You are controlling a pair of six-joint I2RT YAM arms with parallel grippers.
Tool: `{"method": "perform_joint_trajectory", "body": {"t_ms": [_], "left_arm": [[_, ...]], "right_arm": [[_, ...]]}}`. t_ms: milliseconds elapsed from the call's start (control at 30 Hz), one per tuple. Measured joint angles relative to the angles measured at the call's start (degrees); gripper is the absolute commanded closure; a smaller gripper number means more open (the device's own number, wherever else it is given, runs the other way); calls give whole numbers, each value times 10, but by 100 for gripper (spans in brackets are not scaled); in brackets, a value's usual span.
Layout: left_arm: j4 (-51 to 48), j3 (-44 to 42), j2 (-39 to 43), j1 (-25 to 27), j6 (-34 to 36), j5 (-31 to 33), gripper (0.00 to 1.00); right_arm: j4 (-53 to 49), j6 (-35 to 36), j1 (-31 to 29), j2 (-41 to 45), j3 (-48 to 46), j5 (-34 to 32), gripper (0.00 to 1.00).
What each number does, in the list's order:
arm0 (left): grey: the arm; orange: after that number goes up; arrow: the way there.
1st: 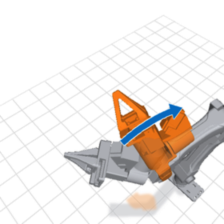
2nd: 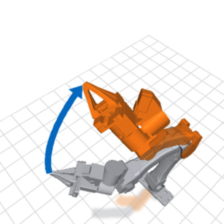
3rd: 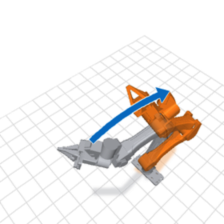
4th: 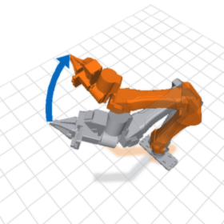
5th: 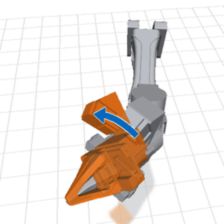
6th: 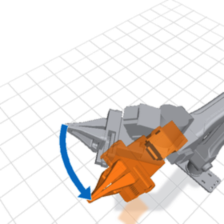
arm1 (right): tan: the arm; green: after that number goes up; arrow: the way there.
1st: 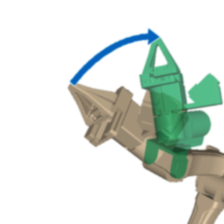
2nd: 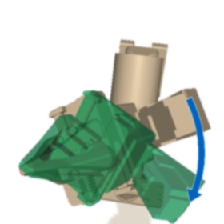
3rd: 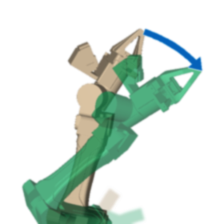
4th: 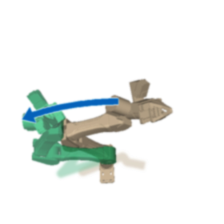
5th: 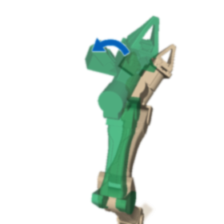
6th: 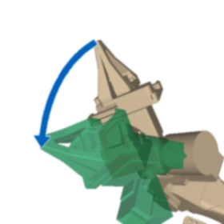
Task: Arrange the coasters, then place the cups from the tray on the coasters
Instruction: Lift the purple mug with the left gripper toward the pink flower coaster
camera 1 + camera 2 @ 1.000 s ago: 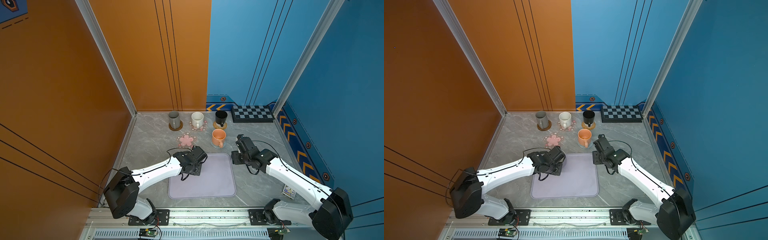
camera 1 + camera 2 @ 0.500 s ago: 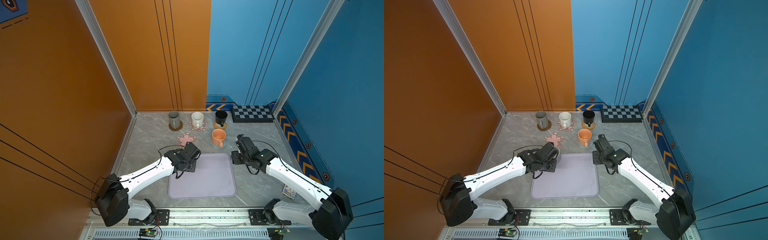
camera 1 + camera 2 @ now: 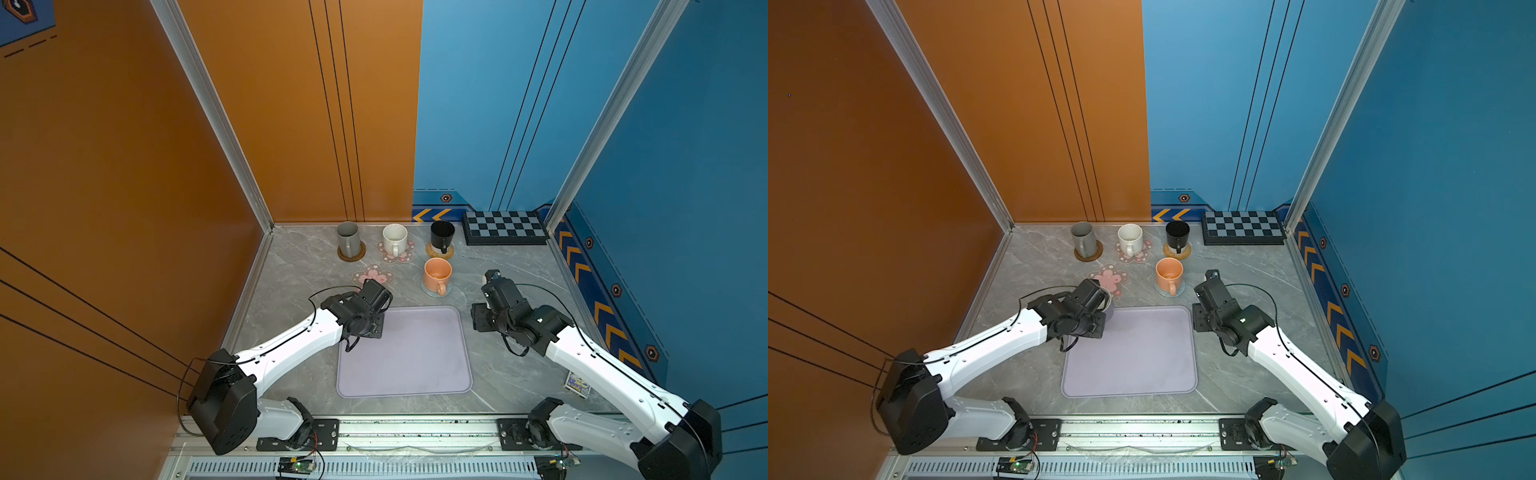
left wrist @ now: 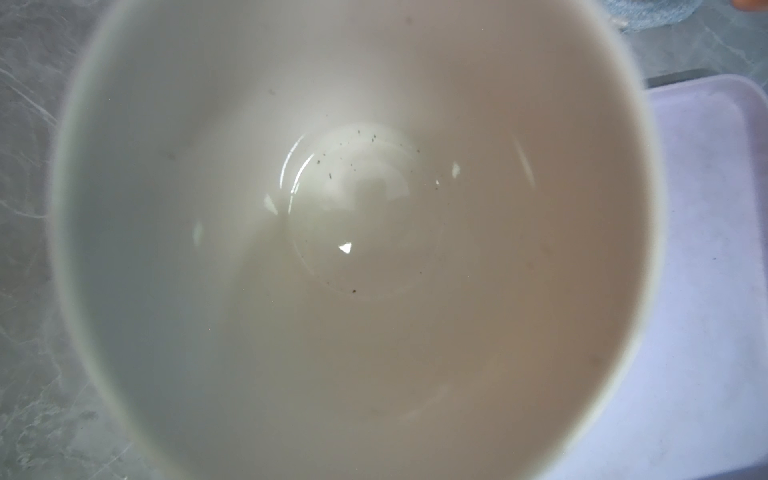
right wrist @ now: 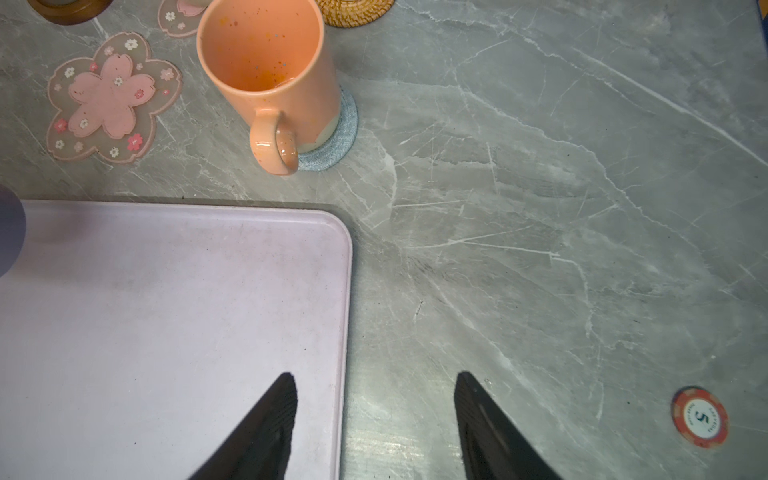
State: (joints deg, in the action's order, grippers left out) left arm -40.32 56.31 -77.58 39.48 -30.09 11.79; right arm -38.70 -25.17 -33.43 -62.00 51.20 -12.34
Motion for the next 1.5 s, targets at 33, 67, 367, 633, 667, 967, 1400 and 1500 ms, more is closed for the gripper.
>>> {"method": "perform_joint_trajectory", "body": {"t_ms": [33, 67, 367, 633, 667, 967, 1400, 1500], "left_arm": [[-1, 1, 0, -2, 2, 1, 100], [-4, 4, -2, -3, 3, 2, 100], [-3, 42, -23, -16, 7, 16, 100], [-3, 60, -49, -30, 14, 22, 100], [-3, 64, -53, -32, 17, 23, 100], [-2, 93, -75, -55, 31, 24, 100], [-2, 138, -118, -82, 51, 23, 100], [-2, 149, -134, -88, 53, 23, 100]], "right_arm": [[-3, -2, 0, 2, -1, 0, 37], [-5, -3, 0, 4, -1, 0, 37], [-12, -4, 0, 5, -1, -2, 37], [-13, -4, 0, 5, -1, -7, 36], [-13, -4, 0, 5, -1, -9, 36], [-14, -4, 1, 5, -1, -14, 37], [-14, -4, 12, 2, -1, -15, 36], [-14, -4, 12, -4, -1, -15, 36]]}}
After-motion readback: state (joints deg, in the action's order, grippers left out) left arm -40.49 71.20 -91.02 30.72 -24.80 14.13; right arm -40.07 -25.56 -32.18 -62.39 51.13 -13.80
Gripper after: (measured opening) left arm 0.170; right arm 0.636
